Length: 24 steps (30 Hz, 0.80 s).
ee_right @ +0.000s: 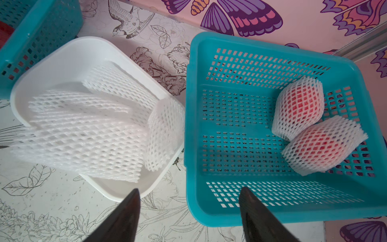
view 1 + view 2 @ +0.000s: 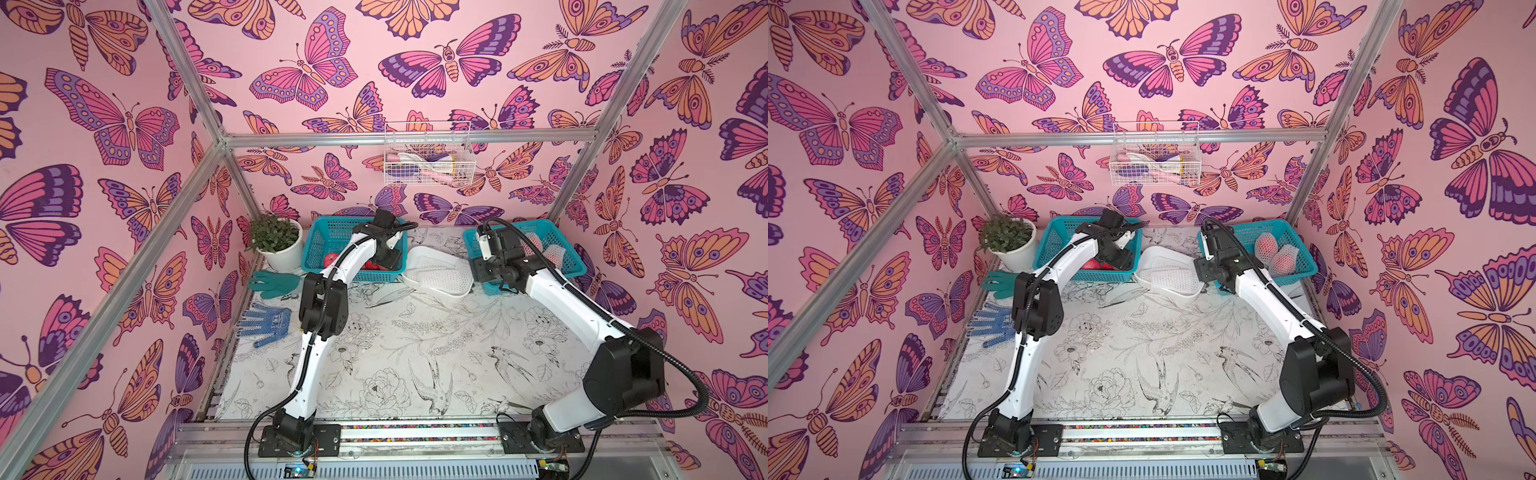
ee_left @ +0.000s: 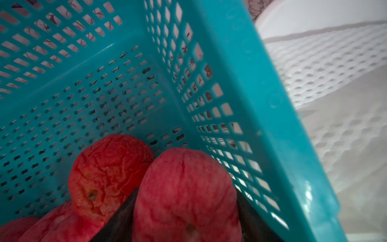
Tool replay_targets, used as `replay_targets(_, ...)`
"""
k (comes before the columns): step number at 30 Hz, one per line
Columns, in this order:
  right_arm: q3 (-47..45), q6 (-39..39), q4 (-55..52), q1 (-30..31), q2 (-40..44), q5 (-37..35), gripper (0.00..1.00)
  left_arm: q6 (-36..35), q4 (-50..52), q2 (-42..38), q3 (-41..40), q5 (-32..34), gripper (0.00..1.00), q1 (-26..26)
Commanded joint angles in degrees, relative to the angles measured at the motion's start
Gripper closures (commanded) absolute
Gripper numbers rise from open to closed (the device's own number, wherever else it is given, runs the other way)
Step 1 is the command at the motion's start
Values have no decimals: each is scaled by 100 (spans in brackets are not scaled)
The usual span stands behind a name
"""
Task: Remove foam nets from apples
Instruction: Place the apple in the basket.
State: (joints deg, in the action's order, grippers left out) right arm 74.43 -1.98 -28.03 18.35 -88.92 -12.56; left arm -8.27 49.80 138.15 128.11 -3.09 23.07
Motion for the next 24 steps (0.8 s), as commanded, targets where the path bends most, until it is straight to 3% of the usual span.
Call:
replay_targets(1,212,-105,70,-33,-50,-115,25,-34,255,285,10,238,47,32)
replay_targets(7,203,-91,61,-36,-77,-163,25,-8,380,479,215,227,41,31)
replay_targets(12,238,-84,30,-35,-77,-192,24,61,412,443,329,241,24,40)
replay_targets(17,320,-101,-72,-38,-72,-263,24,111,407,161,369,329,11,75)
replay_targets(24,596,13,-470,-147,-72,-579,24,337,382,-396,212,538,2,119)
